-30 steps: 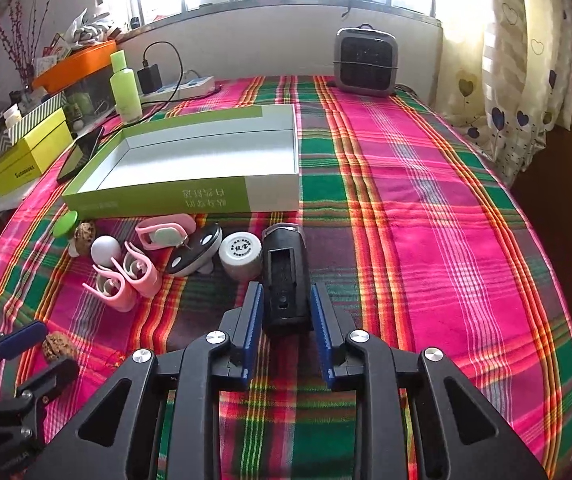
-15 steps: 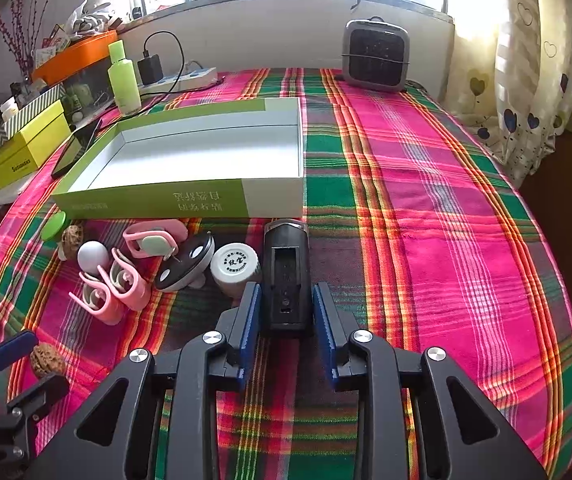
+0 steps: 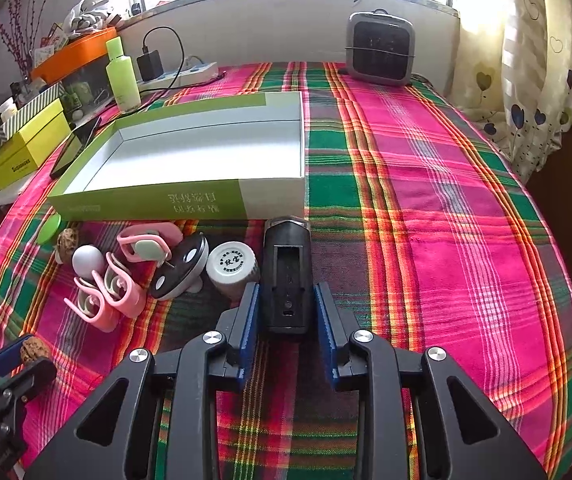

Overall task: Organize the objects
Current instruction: 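Lift the black device with the right gripper while the left gripper grasps the walnut, then lower the walnut and black device into the box and open both grippers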

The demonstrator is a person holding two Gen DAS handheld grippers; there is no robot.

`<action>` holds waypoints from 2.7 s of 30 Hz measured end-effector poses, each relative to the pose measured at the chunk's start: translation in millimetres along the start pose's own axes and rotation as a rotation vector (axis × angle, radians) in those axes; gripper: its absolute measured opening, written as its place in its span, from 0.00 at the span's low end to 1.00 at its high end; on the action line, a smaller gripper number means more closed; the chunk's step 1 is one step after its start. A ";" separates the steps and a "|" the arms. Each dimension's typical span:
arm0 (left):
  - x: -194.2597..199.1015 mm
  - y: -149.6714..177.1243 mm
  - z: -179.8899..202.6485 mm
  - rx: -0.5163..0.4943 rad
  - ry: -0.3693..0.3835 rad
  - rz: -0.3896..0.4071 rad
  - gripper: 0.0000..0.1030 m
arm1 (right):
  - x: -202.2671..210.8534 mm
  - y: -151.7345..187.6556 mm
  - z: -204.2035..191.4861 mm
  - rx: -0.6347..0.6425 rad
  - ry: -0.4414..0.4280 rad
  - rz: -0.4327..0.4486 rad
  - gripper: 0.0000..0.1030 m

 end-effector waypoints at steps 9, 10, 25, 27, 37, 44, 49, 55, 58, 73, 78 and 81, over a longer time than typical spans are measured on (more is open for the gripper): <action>0.9 -5.0 -2.1 -0.006 0.006 0.008 0.28 | 13.4 0.9 -1.3 -0.014 -0.021 0.033 0.28; 1.7 -6.8 -2.2 -0.006 0.008 0.013 0.28 | 15.5 1.4 -0.3 -0.020 -0.027 0.034 0.28; 1.4 -59.4 -2.2 -0.013 0.064 0.069 0.28 | 41.2 -15.8 -9.6 -0.031 -0.106 0.073 0.28; -0.5 -68.9 -4.7 -0.012 0.063 0.075 0.28 | 41.0 -20.5 -12.5 -0.025 -0.114 0.073 0.28; -27.7 -123.8 -17.4 -0.003 0.058 0.089 0.28 | 22.6 -52.1 -29.8 0.008 -0.135 0.063 0.28; -59.7 -159.3 -23.0 -0.006 0.051 0.086 0.28 | -5.7 -79.4 -34.1 0.004 -0.127 0.035 0.28; -89.4 -176.4 -21.2 -0.006 0.057 0.047 0.28 | -27.9 -94.4 -34.2 0.011 -0.111 0.013 0.28; -115.4 -190.1 -20.1 0.003 0.059 0.018 0.28 | -52.2 -102.9 -28.3 -0.004 -0.101 -0.025 0.28; -125.8 -194.8 -20.0 0.005 0.056 0.002 0.28 | -59.1 -107.3 -27.2 -0.003 -0.098 -0.032 0.28; -161.7 -194.4 -21.9 -0.015 0.042 -0.076 0.29 | -78.7 -114.4 -28.8 0.015 -0.080 -0.050 0.28; -163.7 -195.0 -23.3 -0.012 0.047 -0.089 0.29 | -82.3 -113.3 -32.4 0.018 -0.083 -0.061 0.28; -163.8 -195.1 -24.0 -0.016 0.045 -0.090 0.29 | -83.5 -113.3 -33.2 0.024 -0.072 -0.061 0.28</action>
Point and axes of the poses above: each gripper's, at about its wrist camera, not at the fingertips, and x roughly against the way its jaws point, z to its right, y to its underside, the point moved 7 cm from there along -x, roughly the way its jaws point, and after that the axes turned 6 degrees about -x, right-handed, at the moved point
